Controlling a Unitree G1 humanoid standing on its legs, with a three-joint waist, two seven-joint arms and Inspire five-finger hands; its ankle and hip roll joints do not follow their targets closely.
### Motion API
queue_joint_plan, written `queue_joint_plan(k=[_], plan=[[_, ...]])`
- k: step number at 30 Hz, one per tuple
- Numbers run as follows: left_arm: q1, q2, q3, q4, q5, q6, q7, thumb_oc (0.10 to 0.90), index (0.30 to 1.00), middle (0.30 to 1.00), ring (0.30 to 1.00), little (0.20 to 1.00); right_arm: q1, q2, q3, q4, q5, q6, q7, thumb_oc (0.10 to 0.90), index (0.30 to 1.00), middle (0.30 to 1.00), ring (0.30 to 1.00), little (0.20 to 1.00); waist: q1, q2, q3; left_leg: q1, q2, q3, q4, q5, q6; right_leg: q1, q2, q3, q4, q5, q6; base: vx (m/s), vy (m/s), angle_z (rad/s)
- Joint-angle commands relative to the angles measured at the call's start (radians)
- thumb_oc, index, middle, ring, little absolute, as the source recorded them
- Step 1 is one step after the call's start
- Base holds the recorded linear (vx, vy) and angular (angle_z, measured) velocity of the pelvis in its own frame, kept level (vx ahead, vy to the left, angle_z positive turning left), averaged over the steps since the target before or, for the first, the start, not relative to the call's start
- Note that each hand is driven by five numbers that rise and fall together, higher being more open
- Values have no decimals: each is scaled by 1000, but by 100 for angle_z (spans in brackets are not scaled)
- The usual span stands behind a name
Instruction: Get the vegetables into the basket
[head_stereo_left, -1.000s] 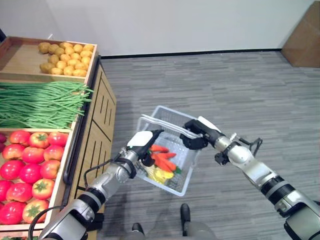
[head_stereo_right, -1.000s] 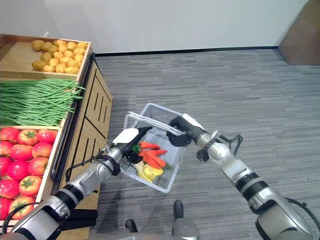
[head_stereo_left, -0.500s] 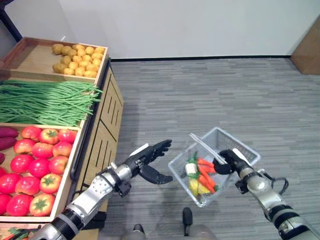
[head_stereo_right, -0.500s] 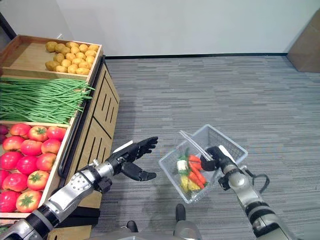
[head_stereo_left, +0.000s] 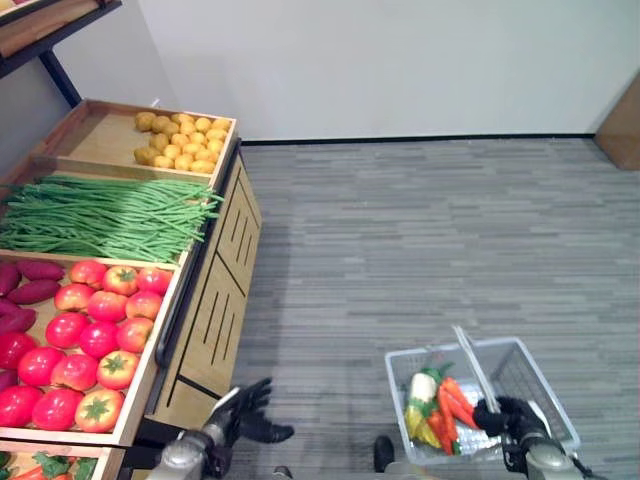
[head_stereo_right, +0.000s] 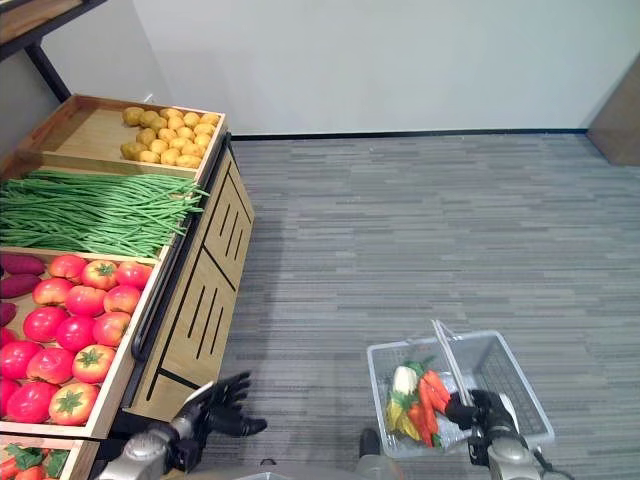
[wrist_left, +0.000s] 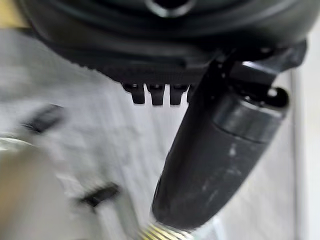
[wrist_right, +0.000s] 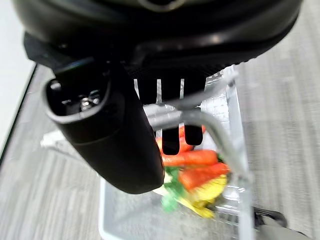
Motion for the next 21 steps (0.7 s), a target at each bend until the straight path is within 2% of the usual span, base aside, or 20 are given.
queue_joint_plan(k=[1, 4, 7, 11, 12, 13, 14, 15, 21], plan=[[-102, -6, 26, 45, 190, -61, 108, 900, 1000, 1000, 1000, 1000, -113, -21, -44, 17, 130, -100, -30, 400, 300, 300, 300, 300, -2, -22, -12, -58, 38, -67, 2, 43, -59, 66, -82, -53, 15, -37, 90, 0, 0, 0], [-128, -56, 93, 245, 269, -39, 170, 900, 1000, 1000, 1000, 1000, -89, 17, -59, 119, 167, -94, -17, 400, 300, 300, 300, 300, -4, -23, -17, -54, 40, -66, 2, 41, -62, 69, -80, -54, 16, -40, 88, 10, -11, 6], [-115, -87, 153, 344, 274, -19, 195, 900, 1000, 1000, 1000, 1000, -71, 38, -61, 182, 177, -81, -12, 400, 300, 300, 300, 300, -6, -22, -23, -50, 43, -64, 2, 38, -65, 71, -75, -52, 17, -44, 83, 16, -5, -3], [-98, -110, 174, 366, 270, -18, 202, 900, 1000, 1000, 1000, 1000, -41, 72, -55, 243, 178, -62, 6, 400, 300, 300, 300, 300, -5, -21, -24, -47, 47, -63, 2, 39, -66, 71, -70, -50, 18, -47, 80, 6, -2, -1], [-90, -121, 185, 381, 248, -19, 195, 900, 1000, 1000, 1000, 1000, -29, 91, -42, 264, 164, -52, 21, 527, 478, 478, 478, 478, -4, -21, -23, -47, 48, -64, 2, 41, -67, 72, -68, -52, 19, -48, 79, 0, 0, 0], [-88, -124, 186, 383, 244, -19, 194, 900, 1000, 1000, 1000, 1000, -24, 98, -35, 264, 159, -48, 30, 786, 841, 841, 841, 841, -4, -21, -23, -47, 49, -65, 2, 41, -67, 73, -67, -52, 19, -48, 79, 0, 0, 0], [-86, -127, 194, 390, 233, -16, 194, 900, 1000, 1000, 1000, 1000, -17, 105, -23, 271, 146, -42, 38, 900, 1000, 1000, 1000, 1000, -5, -21, -23, -47, 49, -65, 2, 42, -67, 73, -67, -52, 20, -48, 78, 0, 0, 0], [-82, -132, 215, 406, 211, -13, 188, 900, 1000, 1000, 1000, 1000, 3, 127, -7, 299, 141, -19, 86, 900, 1000, 1000, 1000, 1000, -4, -25, -24, -45, 52, -66, 2, 43, -68, 74, -65, -54, 21, -52, 75, 0, 0, 0], [-76, -147, 247, 427, 186, 0, 197, 900, 1000, 1000, 1000, 1000, 22, 155, 29, 313, 60, 0, 86, 900, 1000, 1000, 1000, 1000, -2, -27, -27, -43, 54, -71, 2, 42, -67, 77, -64, -56, 22, -55, 73, 0, 0, 0]])
